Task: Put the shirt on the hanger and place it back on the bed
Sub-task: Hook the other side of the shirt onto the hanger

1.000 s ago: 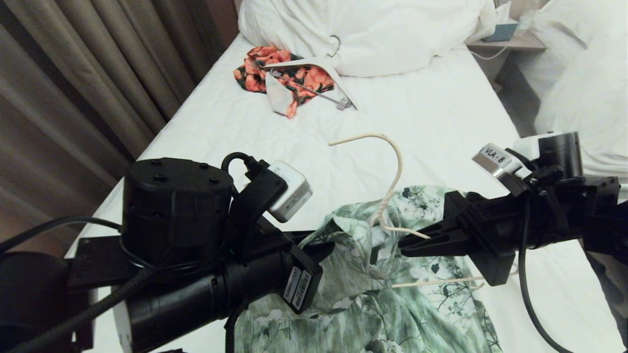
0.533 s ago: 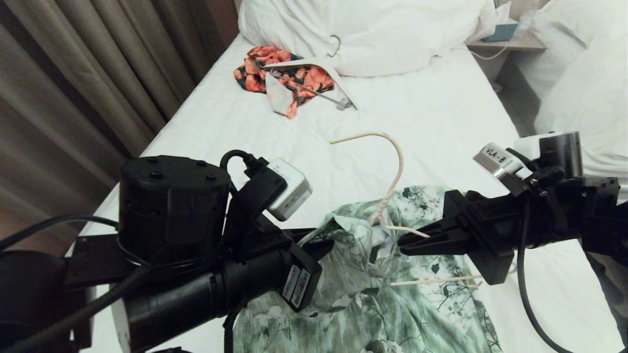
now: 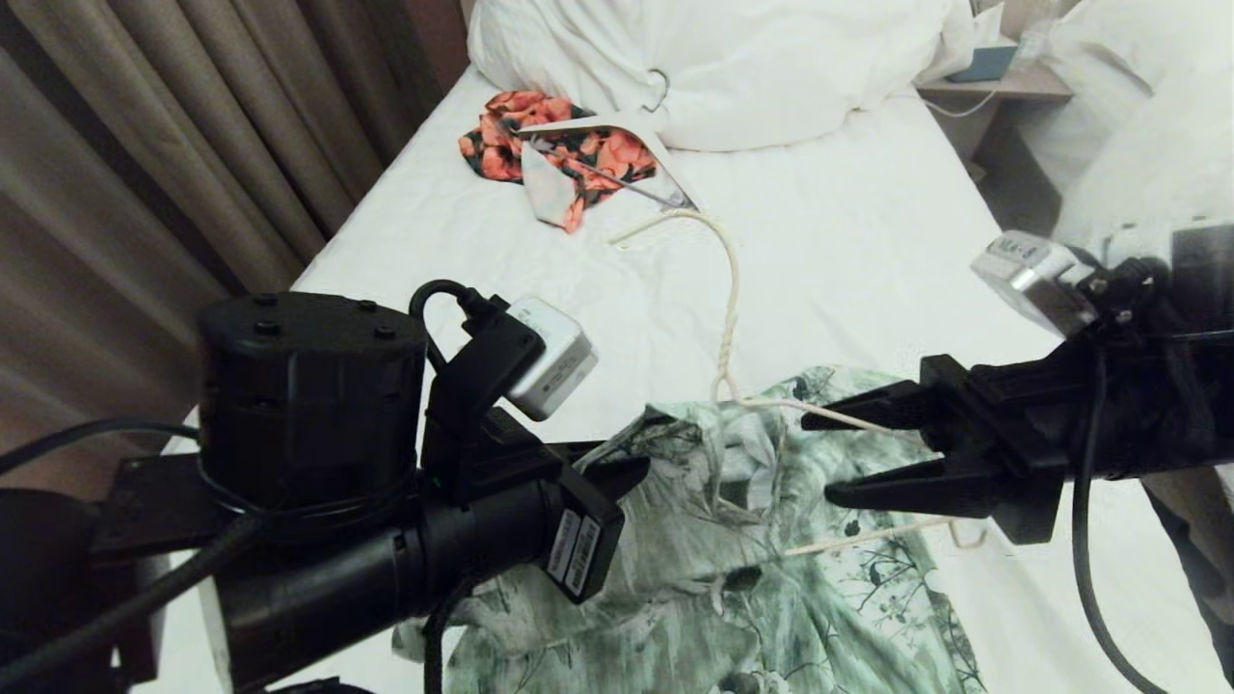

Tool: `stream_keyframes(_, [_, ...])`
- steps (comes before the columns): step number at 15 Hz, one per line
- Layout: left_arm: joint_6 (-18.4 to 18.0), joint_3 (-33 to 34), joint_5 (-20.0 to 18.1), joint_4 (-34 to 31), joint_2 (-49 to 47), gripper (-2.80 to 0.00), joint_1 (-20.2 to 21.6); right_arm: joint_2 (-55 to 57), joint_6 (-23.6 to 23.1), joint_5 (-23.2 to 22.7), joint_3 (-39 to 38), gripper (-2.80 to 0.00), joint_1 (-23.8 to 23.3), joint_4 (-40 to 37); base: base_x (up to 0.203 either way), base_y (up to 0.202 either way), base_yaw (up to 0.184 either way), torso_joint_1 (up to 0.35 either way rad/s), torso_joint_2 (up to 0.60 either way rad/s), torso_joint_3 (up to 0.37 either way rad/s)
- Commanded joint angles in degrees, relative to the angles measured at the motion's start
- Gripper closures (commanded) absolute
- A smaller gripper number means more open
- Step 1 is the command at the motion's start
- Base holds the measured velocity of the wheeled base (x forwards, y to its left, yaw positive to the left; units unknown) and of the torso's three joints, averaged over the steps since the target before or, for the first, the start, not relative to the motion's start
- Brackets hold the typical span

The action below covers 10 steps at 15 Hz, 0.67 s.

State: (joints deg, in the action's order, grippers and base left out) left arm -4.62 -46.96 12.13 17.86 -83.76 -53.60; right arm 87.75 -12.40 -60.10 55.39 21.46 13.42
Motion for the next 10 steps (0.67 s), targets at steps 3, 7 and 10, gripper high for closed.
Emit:
stream_keyframes(3, [3.4, -0.6, 0.1, 0.0, 1.7, 0.00, -2.1, -8.1, 15.2, 11.7, -0.1, -2.80, -0.6, 0.1, 0.000, 0.000, 0.000, 0.000, 0.00, 0.000])
stream_keyframes(7, [5.2, -1.9, 0.2, 0.0, 2.4, 0.00, -4.4, -13.6, 22.4, 15.0, 1.1, -2.80, -4.9, 0.0, 0.000, 0.000, 0.000, 0.000, 0.00, 0.000])
stream_keyframes(10, [5.2, -2.8, 0.4, 0.0, 3.4, 0.00, -4.7, -17.7, 23.4, 16.3, 1.1, -2.80, -9.4, -2.6, 0.000, 0.000, 0.000, 0.000, 0.00, 0.000])
